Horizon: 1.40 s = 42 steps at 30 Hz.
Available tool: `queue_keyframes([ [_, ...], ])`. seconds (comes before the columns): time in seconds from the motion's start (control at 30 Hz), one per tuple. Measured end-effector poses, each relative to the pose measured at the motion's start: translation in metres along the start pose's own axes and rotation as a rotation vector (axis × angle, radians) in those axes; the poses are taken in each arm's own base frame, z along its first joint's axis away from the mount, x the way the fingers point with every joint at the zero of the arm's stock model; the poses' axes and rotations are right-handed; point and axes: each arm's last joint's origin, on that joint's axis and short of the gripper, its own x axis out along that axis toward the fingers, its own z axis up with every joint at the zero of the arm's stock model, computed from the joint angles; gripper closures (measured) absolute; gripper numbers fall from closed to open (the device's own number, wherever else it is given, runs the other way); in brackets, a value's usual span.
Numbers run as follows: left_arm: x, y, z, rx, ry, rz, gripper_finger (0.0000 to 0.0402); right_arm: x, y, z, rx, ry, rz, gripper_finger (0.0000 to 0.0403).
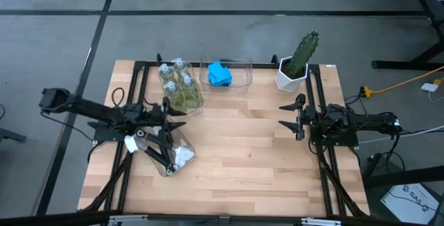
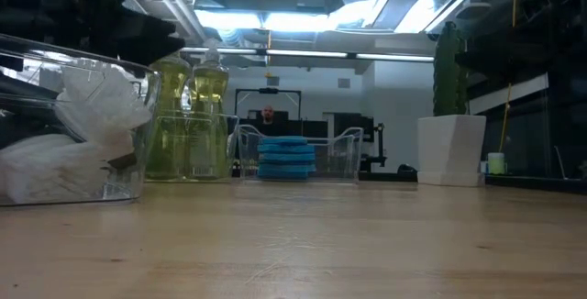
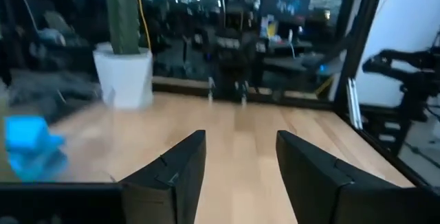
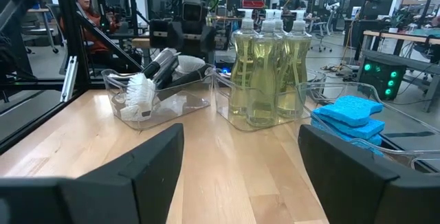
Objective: Pick & Place Kitchen Sink Supplies
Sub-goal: Return to Home Position
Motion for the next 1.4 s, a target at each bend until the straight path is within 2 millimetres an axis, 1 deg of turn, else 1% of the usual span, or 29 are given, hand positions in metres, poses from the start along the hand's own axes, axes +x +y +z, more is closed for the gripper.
queue_keyframes([
  [0.17, -0.008, 0.006, 0.010, 0.080, -0.065, 0.044, 0.0232, 0.000, 0.000, 0.000, 0.000, 0.000, 0.000, 0.0118],
  [0.4, -0.023, 0.016, 0.017, 0.154, -0.096, 0.187, 0.0233, 0.000, 0.000, 0.000, 0.000, 0.000, 0.000, 0.0118],
  [0.57, -0.033, 0.019, 0.014, 0.185, -0.054, 0.242, 0.0233, 0.000, 0.000, 0.000, 0.000, 0.001, 0.000, 0.0118],
  [0.73, -0.041, 0.022, 0.003, 0.204, 0.045, 0.305, 0.0236, 0.000, 0.000, 0.000, 0.000, 0.000, 0.000, 0.0118],
  [0.77, -0.042, 0.022, 0.005, 0.205, 0.035, 0.311, 0.0237, 0.000, 0.000, 0.000, 0.000, 0.000, 0.000, 0.0118],
  [1.0, -0.042, 0.022, 0.005, 0.342, 0.054, 0.302, 0.0238, 0.000, 0.000, 0.000, 0.000, 0.000, 0.000, 0.0118],
  [1.17, -0.042, 0.025, 0.005, 0.398, 0.067, 0.362, 0.0243, 0.000, 0.000, 0.000, 0.000, 0.000, 0.000, 0.0118],
  [1.27, -0.042, 0.025, 0.005, 0.430, 0.073, 0.300, 0.0247, 0.000, 0.000, 0.000, 0.000, 0.000, 0.000, 0.0118],
  [1.4, -0.040, 0.024, 0.003, 0.432, 0.083, 0.193, 0.0251, 0.000, 0.000, 0.000, 0.000, 0.001, 0.000, 0.0118],
])
